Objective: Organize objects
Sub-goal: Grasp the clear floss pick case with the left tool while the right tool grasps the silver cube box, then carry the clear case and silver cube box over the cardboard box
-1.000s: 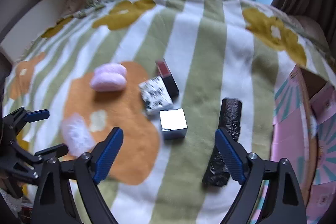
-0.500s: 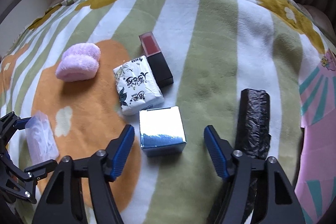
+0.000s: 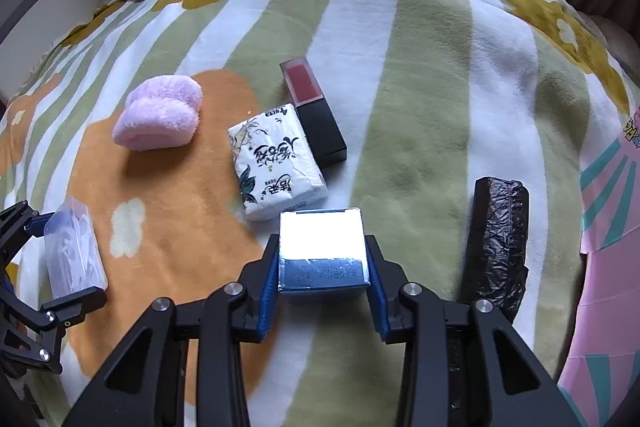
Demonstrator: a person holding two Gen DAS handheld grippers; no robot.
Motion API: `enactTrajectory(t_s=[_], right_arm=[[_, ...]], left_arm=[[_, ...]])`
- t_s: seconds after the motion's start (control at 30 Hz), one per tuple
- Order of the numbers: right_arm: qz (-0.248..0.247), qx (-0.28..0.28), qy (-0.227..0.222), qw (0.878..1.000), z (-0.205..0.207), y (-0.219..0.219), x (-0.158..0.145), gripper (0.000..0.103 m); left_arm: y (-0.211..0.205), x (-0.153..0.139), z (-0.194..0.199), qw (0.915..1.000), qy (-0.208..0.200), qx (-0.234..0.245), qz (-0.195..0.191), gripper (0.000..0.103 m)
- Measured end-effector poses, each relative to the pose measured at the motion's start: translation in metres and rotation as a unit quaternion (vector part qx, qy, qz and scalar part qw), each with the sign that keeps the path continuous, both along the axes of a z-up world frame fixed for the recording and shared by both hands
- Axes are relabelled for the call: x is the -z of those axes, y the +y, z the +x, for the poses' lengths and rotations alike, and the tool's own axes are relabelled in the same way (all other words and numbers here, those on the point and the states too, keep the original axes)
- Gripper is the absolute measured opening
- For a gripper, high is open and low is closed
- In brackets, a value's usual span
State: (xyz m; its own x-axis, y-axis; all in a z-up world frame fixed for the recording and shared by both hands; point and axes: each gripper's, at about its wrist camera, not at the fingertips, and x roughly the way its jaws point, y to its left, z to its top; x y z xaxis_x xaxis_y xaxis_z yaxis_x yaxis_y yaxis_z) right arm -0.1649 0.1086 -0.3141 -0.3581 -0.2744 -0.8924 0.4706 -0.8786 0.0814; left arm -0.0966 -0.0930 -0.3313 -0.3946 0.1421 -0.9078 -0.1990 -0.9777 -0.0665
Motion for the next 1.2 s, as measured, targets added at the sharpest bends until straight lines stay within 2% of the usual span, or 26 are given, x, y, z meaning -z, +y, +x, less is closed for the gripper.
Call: enactTrajectory(t_s=[0.17, 0.33, 0.53, 0.87, 0.93, 1.0, 1.2], right_arm=[[-0.005, 0.008, 0.002, 1.0, 0.003, 0.006, -0.019, 0.035], [-0.012, 0.011, 0.013, 1.0, 0.01, 0.009, -0.053, 0.035], [-0.014, 0.019, 0.025, 0.999, 0.023, 0.012, -0.108, 0.035], [-0.02, 0.048, 0.054, 0.997, 0.066, 0.034, -0.208, 0.035], [-0.016, 0.063, 0.057, 0.996, 0.076, 0.042, -0.225, 0.035], [-0.019, 0.079, 0.053, 0.995, 0.083, 0.052, -0.237, 0.035], [-0.023, 0.106, 0.049, 0.993, 0.107, 0.071, -0.26, 0.035]], left_arm=[[0.002, -0.012, 0.003, 1.0, 0.005, 0.0, 0.0, 0.086], [0.004, -0.036, 0.007, 0.9999, 0.014, -0.009, 0.003, 0.086], [0.007, -0.087, 0.014, 0.9991, 0.034, -0.023, 0.006, 0.086], [0.016, -0.198, 0.029, 0.995, 0.076, -0.064, 0.013, 0.086], [0.022, -0.22, 0.034, 0.9939, 0.088, -0.066, 0.003, 0.086], [0.027, -0.238, 0.039, 0.9928, 0.096, -0.071, -0.011, 0.086], [0.038, -0.272, 0.054, 0.9898, 0.097, -0.103, -0.014, 0.086]])
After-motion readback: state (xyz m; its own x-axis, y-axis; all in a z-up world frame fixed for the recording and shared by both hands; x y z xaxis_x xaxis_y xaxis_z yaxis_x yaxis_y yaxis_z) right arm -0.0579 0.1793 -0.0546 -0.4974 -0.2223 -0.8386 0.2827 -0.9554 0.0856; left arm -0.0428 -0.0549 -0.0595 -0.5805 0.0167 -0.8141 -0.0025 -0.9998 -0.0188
